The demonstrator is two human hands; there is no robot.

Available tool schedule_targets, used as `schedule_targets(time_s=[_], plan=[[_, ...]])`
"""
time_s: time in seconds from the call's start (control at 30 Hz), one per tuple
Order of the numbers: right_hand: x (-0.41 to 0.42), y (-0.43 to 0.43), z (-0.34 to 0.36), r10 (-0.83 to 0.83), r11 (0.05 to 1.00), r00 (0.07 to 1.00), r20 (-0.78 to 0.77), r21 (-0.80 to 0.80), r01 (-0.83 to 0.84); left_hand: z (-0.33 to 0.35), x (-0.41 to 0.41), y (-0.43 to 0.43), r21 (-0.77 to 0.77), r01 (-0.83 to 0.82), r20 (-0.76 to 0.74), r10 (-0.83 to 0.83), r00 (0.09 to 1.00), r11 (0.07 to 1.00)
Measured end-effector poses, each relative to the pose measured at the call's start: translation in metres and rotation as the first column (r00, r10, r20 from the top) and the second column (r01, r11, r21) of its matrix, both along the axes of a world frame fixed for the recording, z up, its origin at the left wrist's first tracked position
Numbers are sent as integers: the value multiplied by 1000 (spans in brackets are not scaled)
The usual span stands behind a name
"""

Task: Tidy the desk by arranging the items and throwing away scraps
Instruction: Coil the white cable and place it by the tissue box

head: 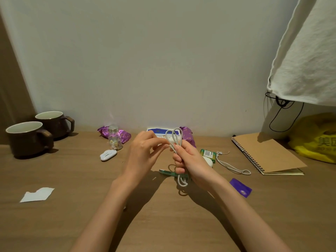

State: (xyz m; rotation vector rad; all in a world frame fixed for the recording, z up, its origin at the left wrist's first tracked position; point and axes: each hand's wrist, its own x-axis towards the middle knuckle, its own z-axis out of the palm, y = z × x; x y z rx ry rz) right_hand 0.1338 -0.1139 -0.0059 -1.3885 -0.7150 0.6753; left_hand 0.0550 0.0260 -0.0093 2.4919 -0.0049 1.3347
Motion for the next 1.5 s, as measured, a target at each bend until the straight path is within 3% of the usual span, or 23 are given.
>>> schedule_targets(time_s=[0.23, 0.4, 0.6, 0.7, 0.83, 0.97, 1.03, 1.1, 1.2, 1.3, 1.37, 1.5], plan=[[-3, -7, 5, -2, 982, 967, 255, -181, 50, 5, -8, 3, -74, -6, 46, 9, 999, 997], [-5, -9, 6, 82, 940, 912, 402, -336, 63, 7, -7, 3, -125, 58, 68, -49, 996, 991], [-2, -15, 9, 177, 940, 797, 578, -340, 38, 5, -6, 5, -196, 108, 89, -92, 992, 975], [0, -15, 8, 114, 972, 879, 464, -233, -3, 4, -5, 7, -313, 103, 102, -74, 992, 944], [6, -14, 10, 14, 999, 992, 124, 37, -19, 3, -2, 8, -533, 69, 68, -38, 997, 844], [15, -13, 13, 38, 940, 948, -316, 334, 73, -4, 3, 9, -717, 35, -51, -102, 993, 697], [20, -11, 12, -10, 906, 903, -430, 379, 190, -7, 5, 5, -696, 9, -122, -131, 984, 718], [24, -10, 8, -107, 893, 898, -426, 356, 275, -6, 5, -3, -610, 12, -143, -125, 982, 792], [26, -12, 4, -235, 917, 927, -292, 250, 311, -5, 3, -11, -437, 40, -156, -119, 980, 899], [24, -12, 1, -292, 948, 951, -97, 99, 302, -10, 1, -14, -306, 41, -293, -135, 947, 951], [21, -10, -1, -281, 960, 959, 47, -7, 281, -11, 0, -16, -228, 55, -368, -139, 919, 972], [17, -9, -3, -227, 964, 956, 184, -99, 248, -11, -1, -21, -143, 121, -417, -170, 893, 982]])
